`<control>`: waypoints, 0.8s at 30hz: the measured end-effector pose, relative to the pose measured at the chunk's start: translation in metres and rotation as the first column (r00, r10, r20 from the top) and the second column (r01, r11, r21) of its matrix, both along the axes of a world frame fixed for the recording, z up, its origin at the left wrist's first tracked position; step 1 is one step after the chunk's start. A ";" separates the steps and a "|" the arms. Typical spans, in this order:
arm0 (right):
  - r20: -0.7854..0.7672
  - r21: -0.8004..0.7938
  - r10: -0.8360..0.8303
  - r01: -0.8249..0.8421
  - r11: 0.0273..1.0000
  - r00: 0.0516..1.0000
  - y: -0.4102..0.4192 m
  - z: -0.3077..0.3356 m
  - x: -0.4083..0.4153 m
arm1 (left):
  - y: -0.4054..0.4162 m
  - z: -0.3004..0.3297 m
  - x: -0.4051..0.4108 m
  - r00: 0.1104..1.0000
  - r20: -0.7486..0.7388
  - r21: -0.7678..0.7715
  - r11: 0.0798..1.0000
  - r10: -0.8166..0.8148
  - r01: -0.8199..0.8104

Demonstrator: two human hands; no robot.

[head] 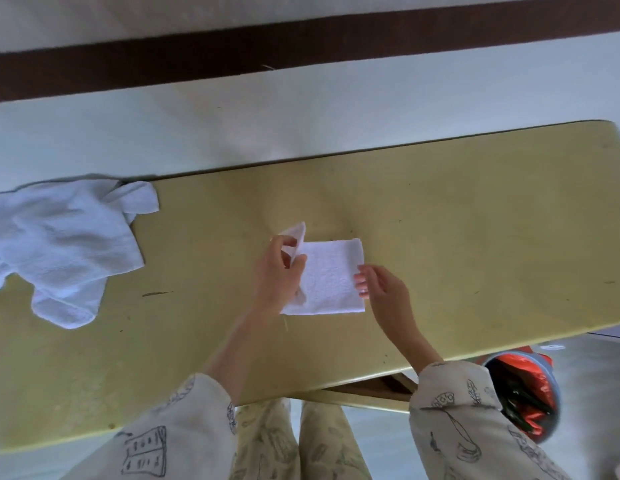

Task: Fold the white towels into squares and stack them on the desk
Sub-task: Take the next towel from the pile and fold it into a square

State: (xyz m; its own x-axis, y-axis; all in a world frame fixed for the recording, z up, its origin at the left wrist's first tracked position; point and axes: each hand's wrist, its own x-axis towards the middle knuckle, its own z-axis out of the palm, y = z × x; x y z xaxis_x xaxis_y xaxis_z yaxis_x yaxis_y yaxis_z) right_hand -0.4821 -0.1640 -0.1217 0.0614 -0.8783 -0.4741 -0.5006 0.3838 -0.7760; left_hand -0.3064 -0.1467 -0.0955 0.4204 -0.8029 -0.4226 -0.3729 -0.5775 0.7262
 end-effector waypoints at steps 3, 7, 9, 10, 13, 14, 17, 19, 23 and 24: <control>0.053 0.124 -0.025 0.018 0.992 0.998 -0.009 -0.006 -0.006 | -0.009 -0.018 -0.031 0.982 0.022 0.065 0.981 -0.187 0.185; 0.107 0.188 -0.054 0.033 0.982 0.993 -0.014 -0.007 -0.008 | -0.018 -0.031 -0.054 0.965 -0.025 0.073 0.962 -0.261 0.262; 0.120 0.209 -0.068 0.042 0.977 0.990 -0.015 -0.007 -0.009 | -0.021 -0.033 -0.060 0.961 -0.040 0.081 0.958 -0.273 0.275; 0.124 0.214 -0.071 0.043 0.976 0.990 -0.015 -0.007 -0.010 | -0.022 -0.033 -0.062 0.960 -0.054 0.085 0.957 -0.275 0.279; 0.095 0.211 -0.057 0.036 0.977 0.994 -0.015 -0.007 -0.011 | -0.024 -0.032 -0.065 0.954 -0.084 0.099 0.951 -0.287 0.295; 0.088 0.211 -0.052 0.033 0.977 0.995 -0.015 -0.007 -0.011 | -0.024 -0.031 -0.066 0.953 -0.102 0.105 0.949 -0.287 0.297; 0.049 0.207 -0.030 0.020 0.978 0.998 -0.016 -0.010 -0.011 | -0.022 -0.029 -0.066 0.949 -0.208 0.137 0.954 -0.235 0.266; 0.027 0.206 -0.026 0.020 0.978 0.999 -0.017 -0.008 -0.009 | -0.016 -0.028 -0.063 0.957 -0.206 0.064 0.974 -0.202 0.219; -0.004 0.196 -0.039 0.039 0.980 0.999 -0.021 -0.005 -0.005 | 0.001 -0.031 -0.042 0.996 0.080 -0.122 0.991 -0.039 0.049; -0.016 0.194 -0.039 0.042 0.980 0.999 -0.022 -0.005 -0.004 | 0.005 -0.031 -0.035 0.990 0.142 -0.120 0.992 -0.016 0.033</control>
